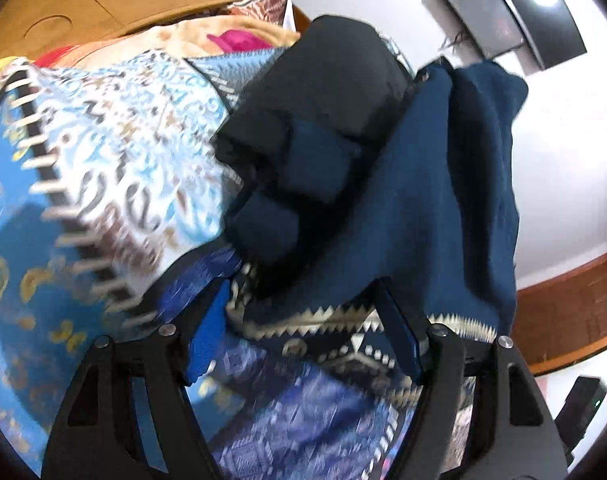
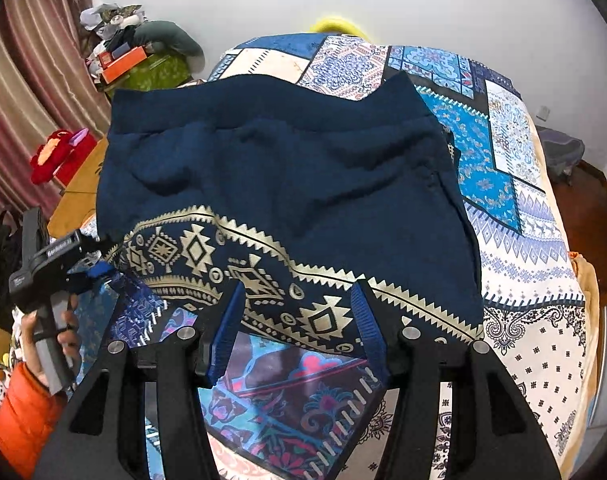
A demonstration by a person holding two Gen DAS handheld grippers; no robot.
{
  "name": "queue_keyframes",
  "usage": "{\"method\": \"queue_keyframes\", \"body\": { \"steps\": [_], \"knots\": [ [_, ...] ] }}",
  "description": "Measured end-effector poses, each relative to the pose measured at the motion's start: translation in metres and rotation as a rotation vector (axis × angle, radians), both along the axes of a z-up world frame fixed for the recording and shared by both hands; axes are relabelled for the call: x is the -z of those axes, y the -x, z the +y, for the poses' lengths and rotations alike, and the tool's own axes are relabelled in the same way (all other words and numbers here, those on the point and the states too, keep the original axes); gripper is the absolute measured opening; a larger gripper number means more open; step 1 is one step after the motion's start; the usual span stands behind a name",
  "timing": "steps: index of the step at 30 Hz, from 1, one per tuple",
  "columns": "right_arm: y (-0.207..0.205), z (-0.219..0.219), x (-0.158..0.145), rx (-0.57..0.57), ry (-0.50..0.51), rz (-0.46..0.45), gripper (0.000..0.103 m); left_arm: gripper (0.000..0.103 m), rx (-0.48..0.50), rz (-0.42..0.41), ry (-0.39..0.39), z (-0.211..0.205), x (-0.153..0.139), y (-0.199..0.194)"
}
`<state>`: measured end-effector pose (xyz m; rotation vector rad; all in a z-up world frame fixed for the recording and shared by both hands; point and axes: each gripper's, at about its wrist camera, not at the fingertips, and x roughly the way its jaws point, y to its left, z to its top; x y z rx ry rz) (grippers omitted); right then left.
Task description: Fold large clothes
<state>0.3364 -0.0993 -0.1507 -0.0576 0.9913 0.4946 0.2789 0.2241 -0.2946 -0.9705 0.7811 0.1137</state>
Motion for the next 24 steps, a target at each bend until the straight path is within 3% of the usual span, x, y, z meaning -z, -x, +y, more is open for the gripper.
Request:
{"method": "queue_keyframes", "body": {
  "steps": [8,12,14,18,24],
  "knots": [
    [-0.013,0.0,0.021,0.024,-0.013,0.057,0.051,0.07,0.024,-0.046,-0.103,-0.013,-0.009,-0.03],
    [-0.013,0.003,0.026,0.023,-0.001,0.061,0.051,0.031,0.027,-0.072,-0.116,-0.015,-0.018,-0.027],
    [-0.011,0.004,0.023,0.022,-0.002,0.054,0.051,0.021,0.038,-0.069,-0.137,-0.014,-0.028,-0.023],
    [-0.009,0.003,0.011,0.028,-0.008,0.029,0.051,0.015,0.074,-0.148,-0.151,-0.016,-0.07,0.006],
    [-0.002,0.007,-0.016,0.027,-0.044,-0.025,0.051,0.013,0.181,-0.231,-0.278,-0.045,-0.14,0.034]
  ]
}}
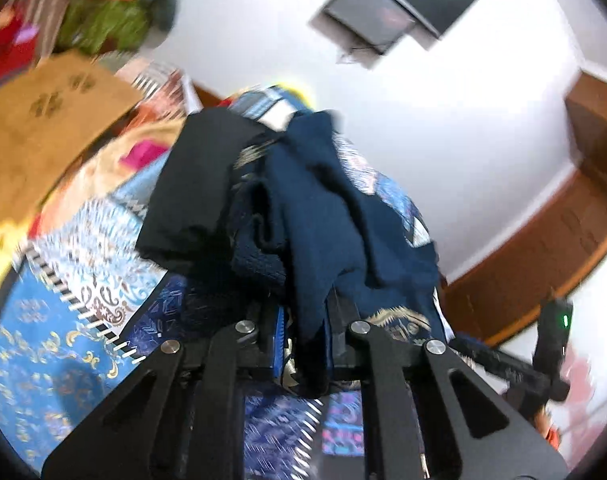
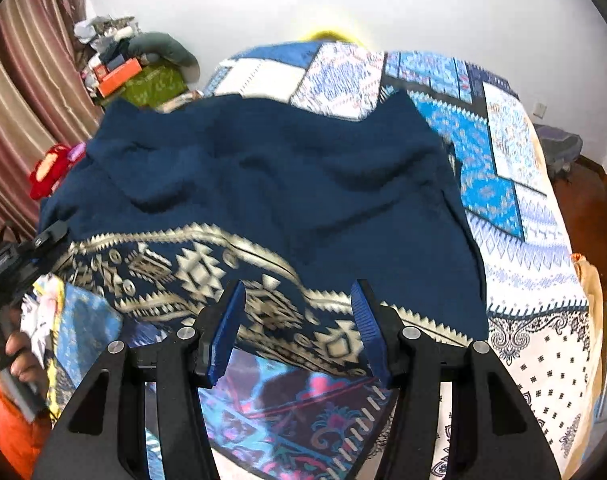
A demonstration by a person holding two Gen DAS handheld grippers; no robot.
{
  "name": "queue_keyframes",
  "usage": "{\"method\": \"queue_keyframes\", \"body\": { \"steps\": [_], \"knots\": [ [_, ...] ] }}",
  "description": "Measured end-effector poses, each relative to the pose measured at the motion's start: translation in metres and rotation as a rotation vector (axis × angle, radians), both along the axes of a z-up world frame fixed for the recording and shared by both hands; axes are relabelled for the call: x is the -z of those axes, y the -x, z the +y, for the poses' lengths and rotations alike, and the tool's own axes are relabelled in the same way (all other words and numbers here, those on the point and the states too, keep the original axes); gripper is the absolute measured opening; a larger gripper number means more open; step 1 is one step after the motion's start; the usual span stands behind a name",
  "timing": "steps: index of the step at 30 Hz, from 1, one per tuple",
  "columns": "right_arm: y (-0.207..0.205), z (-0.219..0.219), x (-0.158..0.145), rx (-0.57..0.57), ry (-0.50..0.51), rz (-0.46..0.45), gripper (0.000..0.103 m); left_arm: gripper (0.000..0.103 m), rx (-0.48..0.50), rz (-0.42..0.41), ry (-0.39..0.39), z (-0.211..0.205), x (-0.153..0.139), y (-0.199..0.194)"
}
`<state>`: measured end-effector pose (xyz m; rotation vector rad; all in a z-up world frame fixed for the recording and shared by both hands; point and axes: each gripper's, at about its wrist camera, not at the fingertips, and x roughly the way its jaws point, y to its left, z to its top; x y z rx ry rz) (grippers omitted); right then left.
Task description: Fold large clothes
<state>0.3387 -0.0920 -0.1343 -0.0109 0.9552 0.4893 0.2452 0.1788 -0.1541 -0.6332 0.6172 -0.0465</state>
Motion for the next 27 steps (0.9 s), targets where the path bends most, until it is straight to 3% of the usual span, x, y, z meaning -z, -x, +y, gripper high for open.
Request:
{"method": "queue_keyframes", "body": {
  "steps": [4,9,11,14,17,22,27],
  "knots": [
    [0.003,0.016,-0.018,-0.025,-0.032,-0.039,0.051,0.013,0.029,-0.051,0.004,-0.016,-0.037,0.011],
    [0.0,0.045,-0.019,-0.092,-0.056,-0.059,0.051,0.013,0.021,-0.12,-0.079,-0.031,-0.068,0.027],
    [-0.008,0.06,-0.002,-0.122,-0.04,-0.03,0.052,0.013,0.025,-0.12,-0.156,-0.04,-0.076,0.022],
    [-0.021,0.076,0.029,-0.135,-0.052,0.054,0.063,0.013,0.042,-0.084,-0.208,-0.052,-0.075,0.01],
    [-0.035,0.081,0.059,-0.13,-0.085,0.155,0.065,0.013,0.057,-0.029,-0.258,-0.065,-0.065,-0.008],
    [-0.05,0.05,0.06,-0.157,-0.18,0.235,0.064,0.013,0.099,-0.056,-0.313,-0.1,-0.076,-0.032],
    [-0.046,-0.03,0.034,-0.028,-0.173,0.116,0.065,0.013,0.231,-0.098,-0.393,-0.175,-0.092,-0.067]
  ]
}}
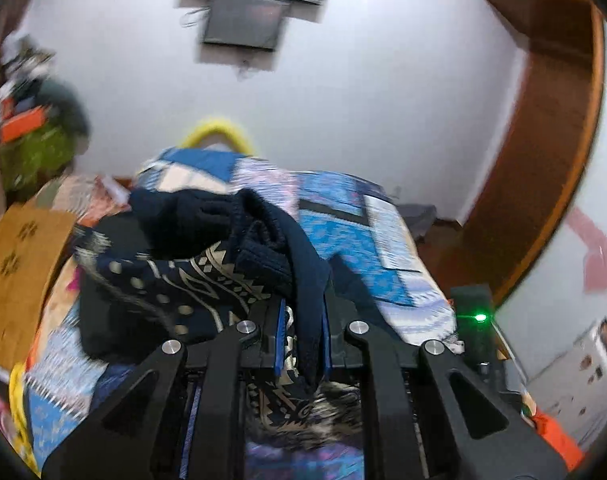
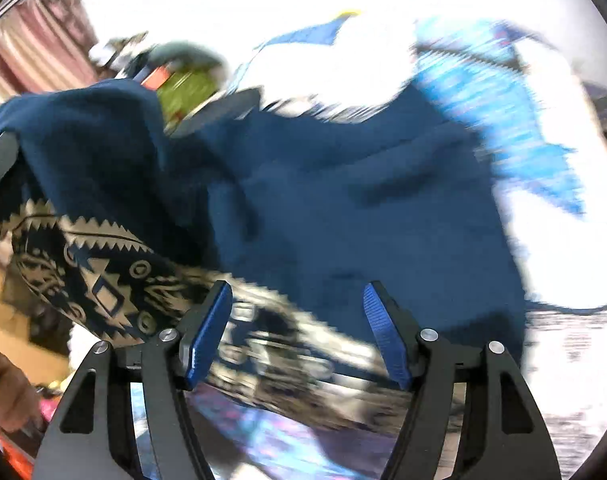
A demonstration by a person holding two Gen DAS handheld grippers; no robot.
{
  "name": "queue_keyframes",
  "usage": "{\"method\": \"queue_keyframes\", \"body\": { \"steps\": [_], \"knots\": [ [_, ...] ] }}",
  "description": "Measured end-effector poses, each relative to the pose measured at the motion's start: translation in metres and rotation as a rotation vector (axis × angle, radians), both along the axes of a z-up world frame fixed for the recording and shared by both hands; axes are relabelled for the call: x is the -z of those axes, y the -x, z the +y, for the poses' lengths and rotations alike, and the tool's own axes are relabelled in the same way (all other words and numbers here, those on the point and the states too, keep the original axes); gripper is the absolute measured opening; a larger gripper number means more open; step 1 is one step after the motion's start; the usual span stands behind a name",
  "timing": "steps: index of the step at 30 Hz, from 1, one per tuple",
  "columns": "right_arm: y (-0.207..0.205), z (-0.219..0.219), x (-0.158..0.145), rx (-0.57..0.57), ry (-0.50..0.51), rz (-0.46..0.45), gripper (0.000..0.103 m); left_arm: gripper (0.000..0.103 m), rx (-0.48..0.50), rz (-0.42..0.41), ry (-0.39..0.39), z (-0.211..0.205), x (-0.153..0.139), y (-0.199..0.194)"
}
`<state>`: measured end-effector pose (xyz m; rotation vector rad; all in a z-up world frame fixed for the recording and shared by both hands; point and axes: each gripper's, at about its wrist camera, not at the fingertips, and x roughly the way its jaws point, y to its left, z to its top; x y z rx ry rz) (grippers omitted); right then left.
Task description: Fold large clothes
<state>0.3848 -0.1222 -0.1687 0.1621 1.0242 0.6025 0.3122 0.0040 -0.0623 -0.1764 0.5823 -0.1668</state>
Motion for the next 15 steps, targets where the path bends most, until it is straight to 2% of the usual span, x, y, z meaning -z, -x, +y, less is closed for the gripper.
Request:
{"method": "queue_keyframes", "body": {
  "steps": [3,5,8,11,14,15],
  "knots": [
    [0.004,-0.063,-0.011,0.123,0.039,-0.058,0.065,0.013,0.109,0.026,-0.041,-0.056,0.009,-0.02],
    [0.008,-0.095,-0.014,0.192,0.075,-0.073,0.065,0.013,0.184,0.074,-0.057,-0.092,0.024,-0.034],
    [0.008,-0.139,-0.015,0.269,0.122,-0.067,0.065,0.013,0.294,0.216,-0.097,-0.141,0.066,-0.055],
    [0.011,-0.165,-0.012,0.322,0.154,-0.039,0.065,0.014,0.341,0.351,-0.149,-0.16,0.108,-0.064],
    [0.012,-0.176,-0.012,0.333,0.155,-0.032,0.065,0.017,0.35,0.388,-0.237,-0.164,0.127,-0.055],
    [0.013,-0.176,-0.015,0.33,0.151,-0.037,0.065,0.022,0.353,0.382,-0.256,-0.163,0.126,-0.05]
  ]
}}
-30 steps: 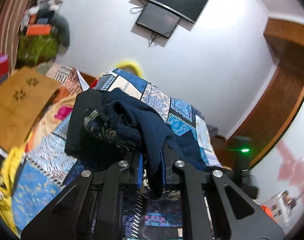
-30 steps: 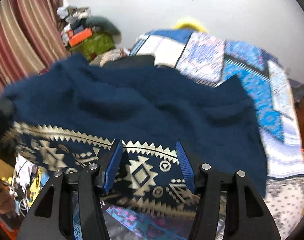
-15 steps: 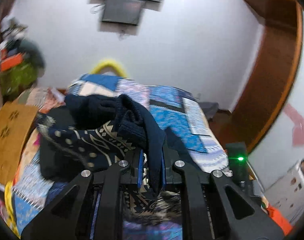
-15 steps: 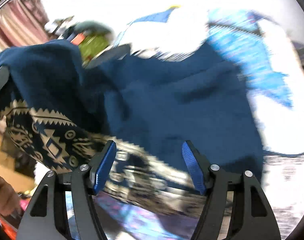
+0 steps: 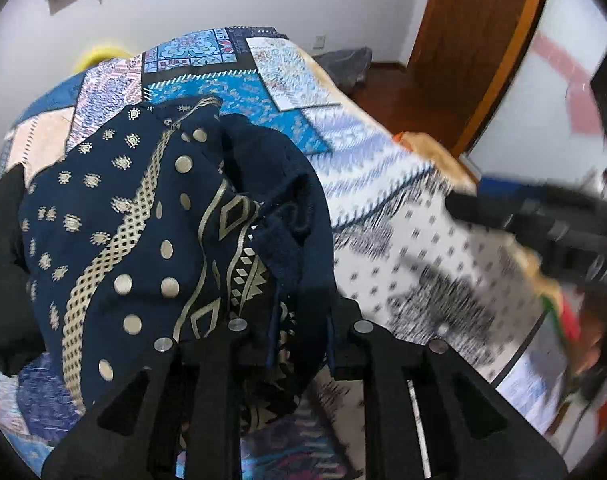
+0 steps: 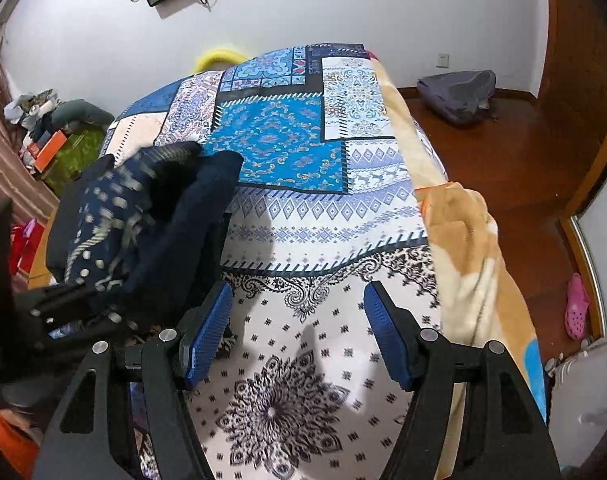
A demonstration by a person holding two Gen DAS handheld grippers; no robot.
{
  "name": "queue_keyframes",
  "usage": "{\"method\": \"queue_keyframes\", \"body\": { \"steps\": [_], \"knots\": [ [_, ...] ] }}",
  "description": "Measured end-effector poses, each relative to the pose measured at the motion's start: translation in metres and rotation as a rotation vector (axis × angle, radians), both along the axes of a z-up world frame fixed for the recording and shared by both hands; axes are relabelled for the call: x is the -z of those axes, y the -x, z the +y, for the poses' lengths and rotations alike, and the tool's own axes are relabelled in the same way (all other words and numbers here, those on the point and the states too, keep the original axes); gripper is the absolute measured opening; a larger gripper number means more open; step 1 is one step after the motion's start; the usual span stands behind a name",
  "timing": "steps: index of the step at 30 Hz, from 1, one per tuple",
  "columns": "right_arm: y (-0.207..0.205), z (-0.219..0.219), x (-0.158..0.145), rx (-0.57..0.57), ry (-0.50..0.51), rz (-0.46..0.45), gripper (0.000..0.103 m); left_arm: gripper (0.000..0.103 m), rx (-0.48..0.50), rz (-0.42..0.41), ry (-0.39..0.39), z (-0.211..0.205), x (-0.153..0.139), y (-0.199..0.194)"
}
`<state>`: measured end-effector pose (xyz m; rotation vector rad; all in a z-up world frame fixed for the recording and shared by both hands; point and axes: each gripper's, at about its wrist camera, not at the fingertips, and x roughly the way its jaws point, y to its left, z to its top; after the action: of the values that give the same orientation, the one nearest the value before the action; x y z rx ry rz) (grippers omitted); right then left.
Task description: Fold large clothes
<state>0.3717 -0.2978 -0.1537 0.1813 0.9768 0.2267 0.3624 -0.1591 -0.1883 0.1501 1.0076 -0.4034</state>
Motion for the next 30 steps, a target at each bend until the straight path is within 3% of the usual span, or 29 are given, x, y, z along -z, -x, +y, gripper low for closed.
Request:
{"method": "queue_keyframes", "body": {
  "steps": [1,3,4,8,11,14,18,20,25,28,30],
  "knots": [
    [0.0,0.0,-0.001,-0.005,-0.002,-0.006,0.065,0.025,0.012,-0.008,-0.005,0.003,-0.004,0.006],
    [0.001,0.004,-0.007,-0.021,-0.01,-0.027,0.065,0.053,0.04,-0.018,0.009,0.005,-0.019,0.016],
    [0.003,0.008,-0.013,-0.029,-0.023,-0.042,0.065,0.06,0.042,-0.036,0.011,0.009,-0.028,0.022],
    [0.003,0.029,-0.03,-0.078,-0.08,-0.092,0.065,0.073,-0.008,-0.185,-0.009,0.037,-0.068,0.049],
    [0.003,0.056,-0.039,-0.129,-0.107,-0.13,0.076,0.084,-0.11,-0.263,-0.039,0.071,-0.08,0.055],
    [0.003,0.083,-0.039,-0.171,-0.089,-0.146,0.077,0.085,-0.216,-0.27,-0.075,0.101,-0.075,0.046],
    [-0.005,0.111,-0.008,-0.239,-0.074,-0.059,0.077,0.085,-0.325,-0.176,-0.104,0.135,-0.039,0.024],
    [-0.009,0.112,0.013,-0.229,-0.041,-0.006,0.077,0.085,-0.334,-0.092,-0.081,0.142,-0.013,0.017],
    [-0.009,0.094,0.062,-0.184,0.087,0.091,0.077,0.09,-0.332,-0.068,-0.002,0.154,0.008,0.029],
    [-0.005,0.076,0.066,-0.185,0.068,0.111,0.079,0.09,-0.324,-0.058,0.031,0.161,0.014,0.039],
    [-0.003,0.069,0.06,-0.19,0.07,0.108,0.08,0.09,-0.32,-0.031,0.008,0.163,0.019,0.044]
  ]
}}
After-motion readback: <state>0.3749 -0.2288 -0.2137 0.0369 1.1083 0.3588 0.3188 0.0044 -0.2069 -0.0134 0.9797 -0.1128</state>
